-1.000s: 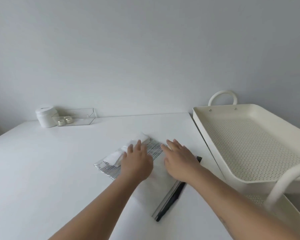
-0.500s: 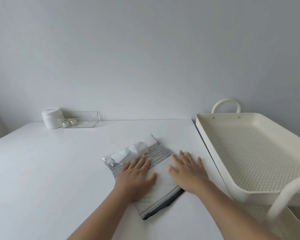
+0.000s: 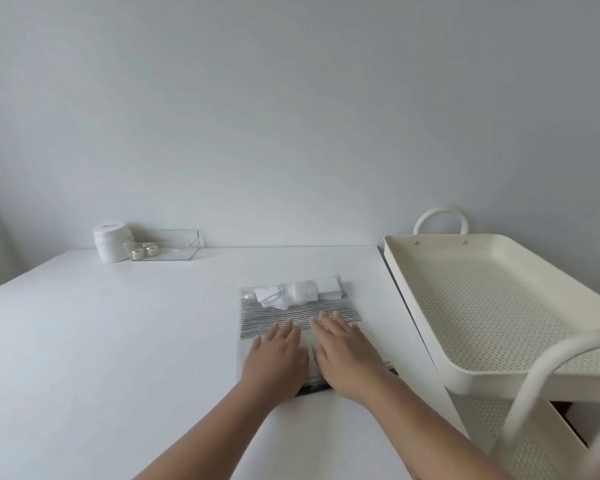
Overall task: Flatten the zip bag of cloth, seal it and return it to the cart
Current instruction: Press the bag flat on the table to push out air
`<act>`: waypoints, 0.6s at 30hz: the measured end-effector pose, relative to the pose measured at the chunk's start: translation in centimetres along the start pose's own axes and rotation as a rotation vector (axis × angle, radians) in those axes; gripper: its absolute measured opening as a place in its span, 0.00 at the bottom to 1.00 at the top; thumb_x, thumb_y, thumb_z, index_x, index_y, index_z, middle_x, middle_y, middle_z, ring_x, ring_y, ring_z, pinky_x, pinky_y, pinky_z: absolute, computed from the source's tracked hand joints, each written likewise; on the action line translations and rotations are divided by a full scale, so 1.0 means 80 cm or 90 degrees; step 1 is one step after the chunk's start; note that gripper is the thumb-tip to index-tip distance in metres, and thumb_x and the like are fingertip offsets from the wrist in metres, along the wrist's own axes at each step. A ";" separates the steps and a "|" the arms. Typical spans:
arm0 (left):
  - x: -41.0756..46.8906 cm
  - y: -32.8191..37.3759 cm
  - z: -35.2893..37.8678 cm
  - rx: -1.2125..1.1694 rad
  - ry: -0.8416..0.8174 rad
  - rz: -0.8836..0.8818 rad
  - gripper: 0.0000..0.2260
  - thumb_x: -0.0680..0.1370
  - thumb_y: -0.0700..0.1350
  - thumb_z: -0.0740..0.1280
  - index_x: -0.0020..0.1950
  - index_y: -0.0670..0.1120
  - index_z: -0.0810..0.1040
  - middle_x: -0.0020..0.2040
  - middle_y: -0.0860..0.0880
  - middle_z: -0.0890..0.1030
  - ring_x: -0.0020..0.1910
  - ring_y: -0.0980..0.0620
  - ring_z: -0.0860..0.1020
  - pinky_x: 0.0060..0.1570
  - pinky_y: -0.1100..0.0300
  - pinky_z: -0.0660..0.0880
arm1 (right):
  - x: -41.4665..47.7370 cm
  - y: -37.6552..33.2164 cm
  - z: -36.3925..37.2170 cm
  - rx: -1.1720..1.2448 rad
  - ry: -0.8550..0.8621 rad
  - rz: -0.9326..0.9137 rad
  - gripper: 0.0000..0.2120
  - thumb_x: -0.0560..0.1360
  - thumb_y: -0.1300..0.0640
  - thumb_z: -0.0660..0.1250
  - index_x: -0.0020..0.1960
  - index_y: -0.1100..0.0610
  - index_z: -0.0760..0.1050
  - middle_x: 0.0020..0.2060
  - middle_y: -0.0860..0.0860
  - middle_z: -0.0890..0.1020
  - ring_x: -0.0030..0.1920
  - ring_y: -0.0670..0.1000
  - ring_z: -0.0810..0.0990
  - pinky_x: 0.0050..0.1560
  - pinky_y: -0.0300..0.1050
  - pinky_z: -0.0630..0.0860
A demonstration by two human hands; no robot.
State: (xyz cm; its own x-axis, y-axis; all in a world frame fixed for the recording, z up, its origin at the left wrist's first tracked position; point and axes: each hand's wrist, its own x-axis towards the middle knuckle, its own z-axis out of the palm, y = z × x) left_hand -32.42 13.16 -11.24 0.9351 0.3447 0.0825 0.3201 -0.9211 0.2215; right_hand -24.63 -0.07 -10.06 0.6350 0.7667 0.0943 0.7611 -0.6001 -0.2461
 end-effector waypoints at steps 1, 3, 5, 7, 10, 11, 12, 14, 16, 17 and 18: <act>-0.008 0.002 0.006 -0.003 -0.019 -0.014 0.25 0.81 0.53 0.47 0.78 0.48 0.51 0.80 0.51 0.50 0.78 0.50 0.47 0.75 0.49 0.46 | 0.000 0.001 0.005 0.001 -0.020 -0.005 0.26 0.82 0.49 0.48 0.79 0.52 0.50 0.80 0.49 0.50 0.79 0.51 0.45 0.77 0.52 0.45; -0.019 -0.002 0.015 -0.003 -0.030 -0.022 0.27 0.80 0.54 0.44 0.79 0.50 0.47 0.80 0.54 0.45 0.77 0.53 0.43 0.74 0.50 0.41 | -0.001 0.007 0.016 -0.010 -0.046 -0.002 0.26 0.82 0.48 0.46 0.79 0.52 0.49 0.80 0.48 0.48 0.79 0.49 0.44 0.77 0.51 0.42; -0.022 -0.009 0.019 0.001 -0.021 -0.018 0.29 0.78 0.56 0.43 0.79 0.52 0.45 0.79 0.56 0.43 0.77 0.55 0.41 0.74 0.51 0.39 | -0.001 0.015 0.023 -0.029 -0.042 0.016 0.28 0.81 0.45 0.44 0.79 0.51 0.46 0.80 0.48 0.46 0.78 0.47 0.42 0.76 0.51 0.39; -0.018 -0.018 0.015 0.016 -0.023 -0.005 0.30 0.77 0.57 0.43 0.79 0.53 0.44 0.79 0.57 0.43 0.77 0.57 0.41 0.74 0.52 0.39 | -0.001 0.024 0.024 -0.044 -0.035 0.052 0.31 0.80 0.41 0.43 0.79 0.51 0.43 0.79 0.48 0.44 0.78 0.47 0.41 0.76 0.52 0.37; -0.012 -0.029 0.007 0.029 -0.040 0.024 0.29 0.78 0.57 0.44 0.79 0.53 0.44 0.79 0.58 0.44 0.76 0.58 0.41 0.74 0.53 0.39 | -0.010 0.035 0.024 -0.044 -0.026 0.108 0.34 0.78 0.37 0.42 0.79 0.53 0.42 0.79 0.48 0.44 0.78 0.47 0.39 0.76 0.54 0.37; -0.010 -0.030 0.003 0.034 -0.044 0.033 0.29 0.78 0.58 0.44 0.79 0.54 0.45 0.79 0.58 0.44 0.76 0.59 0.41 0.75 0.53 0.40 | -0.013 0.036 0.022 -0.042 -0.020 0.118 0.34 0.79 0.37 0.43 0.79 0.54 0.43 0.79 0.49 0.44 0.78 0.48 0.40 0.76 0.54 0.37; -0.008 -0.030 -0.001 0.037 -0.048 0.041 0.28 0.79 0.59 0.45 0.79 0.54 0.46 0.79 0.57 0.45 0.77 0.58 0.42 0.75 0.52 0.41 | -0.015 0.036 0.019 -0.038 -0.011 0.116 0.34 0.79 0.38 0.43 0.79 0.54 0.44 0.80 0.50 0.45 0.78 0.48 0.40 0.76 0.55 0.38; -0.007 -0.027 -0.010 0.049 -0.030 0.059 0.30 0.79 0.63 0.46 0.79 0.53 0.50 0.79 0.56 0.50 0.77 0.56 0.47 0.75 0.52 0.45 | -0.019 0.035 0.014 -0.001 0.025 0.085 0.32 0.80 0.40 0.46 0.79 0.55 0.49 0.80 0.51 0.48 0.78 0.50 0.40 0.76 0.53 0.38; -0.011 -0.024 -0.015 0.058 0.022 0.104 0.34 0.76 0.69 0.48 0.77 0.53 0.57 0.77 0.57 0.59 0.75 0.55 0.57 0.73 0.55 0.53 | -0.026 0.039 0.010 0.076 0.044 0.025 0.31 0.80 0.38 0.52 0.78 0.53 0.56 0.79 0.50 0.53 0.78 0.49 0.42 0.76 0.50 0.39; -0.016 -0.024 -0.018 0.035 0.033 0.129 0.36 0.73 0.73 0.50 0.75 0.55 0.61 0.75 0.58 0.65 0.72 0.56 0.62 0.71 0.57 0.58 | -0.031 0.041 0.007 0.107 0.031 -0.008 0.32 0.78 0.36 0.56 0.76 0.52 0.60 0.79 0.49 0.56 0.78 0.48 0.43 0.76 0.49 0.39; -0.023 -0.026 -0.021 -0.003 0.028 0.149 0.37 0.70 0.75 0.54 0.73 0.56 0.66 0.71 0.59 0.69 0.69 0.57 0.65 0.67 0.59 0.62 | -0.035 0.043 0.004 0.128 0.009 -0.032 0.33 0.76 0.35 0.59 0.75 0.50 0.63 0.78 0.48 0.58 0.78 0.46 0.45 0.76 0.48 0.38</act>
State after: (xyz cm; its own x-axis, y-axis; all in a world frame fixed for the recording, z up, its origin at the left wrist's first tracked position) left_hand -35.02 14.72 -10.21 0.9760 0.1295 0.1750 0.0945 -0.9762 0.1953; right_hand -23.85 -4.23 -11.51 0.6002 0.7902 0.1240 0.7505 -0.5028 -0.4288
